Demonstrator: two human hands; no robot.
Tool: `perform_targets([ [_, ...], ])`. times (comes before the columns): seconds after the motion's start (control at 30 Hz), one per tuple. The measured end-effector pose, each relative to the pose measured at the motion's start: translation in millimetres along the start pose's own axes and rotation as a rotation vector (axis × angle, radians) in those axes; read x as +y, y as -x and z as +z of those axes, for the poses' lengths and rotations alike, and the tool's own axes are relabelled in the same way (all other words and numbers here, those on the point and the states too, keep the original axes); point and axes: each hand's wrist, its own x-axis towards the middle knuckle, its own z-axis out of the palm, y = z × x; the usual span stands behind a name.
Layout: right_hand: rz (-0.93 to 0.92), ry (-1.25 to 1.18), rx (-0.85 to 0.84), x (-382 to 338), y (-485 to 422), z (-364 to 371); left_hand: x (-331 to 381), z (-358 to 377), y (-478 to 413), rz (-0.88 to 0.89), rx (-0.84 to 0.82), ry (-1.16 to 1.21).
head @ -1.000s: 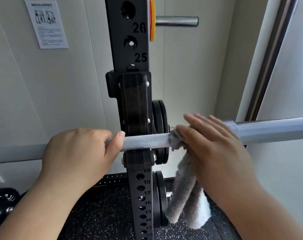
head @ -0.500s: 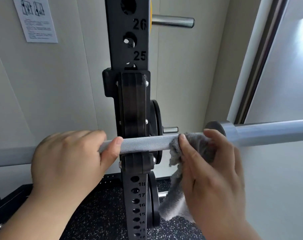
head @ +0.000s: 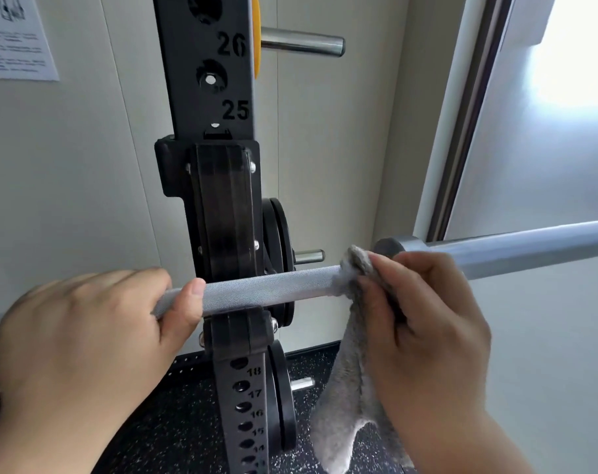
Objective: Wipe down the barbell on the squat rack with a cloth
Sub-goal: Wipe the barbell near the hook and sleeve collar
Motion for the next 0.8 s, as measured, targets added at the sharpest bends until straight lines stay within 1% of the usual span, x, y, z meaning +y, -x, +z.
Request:
perform_targets([
  [0.1, -0.105, 0.219, -0.151, -4.4, -4.1, 4.2, -0.9, -0.2, 0.3, -0.004, -0.012, 0.008],
  [0.2, -0.084, 0.356, -0.251, -10.5, 4.9, 5.3, -0.6, -1.7, 0.4, -0.011, -0.017, 0.02],
  [0.3, -0.049, 0.383, -0.29, -12.8, 10.4, 2.7, -0.2, -1.7, 0.3, -0.008, -0.012, 0.015],
  [0.37, -0.012, 0.373, -0.345, -14.7, 13.4, 5.2, -0.6, -1.0, 0.8, -0.01, -0.011, 0.023],
  [0.47, -0.025, 0.332, -0.425, -9.7, 14.6, 2.7, -1.1, -0.6, 1.3, -0.01, -0.013, 0.031],
  [0.57, 0.045, 0.413, -0.401, -4.7, 2.5, -5.7, -0.8, -0.2, 1.2, -0.012, -0.006, 0.021],
  [0.63, 0.092, 0.467, -0.439, -9.1, -1.1, -4.2, -0.3, -0.2, 1.3, -0.011, 0.002, 0.017],
  [0.73, 0.015, 0.452, -0.579, -15.7, 3.5, 2.7, 0.3, -1.9, -0.4, 0.001, 0.007, 0.009],
  [0.8, 0.018, 0.448, -0.585, -13.8, -2.8, -2.4, 1.4, -3.4, -0.7, 0.007, 0.013, 0.005],
])
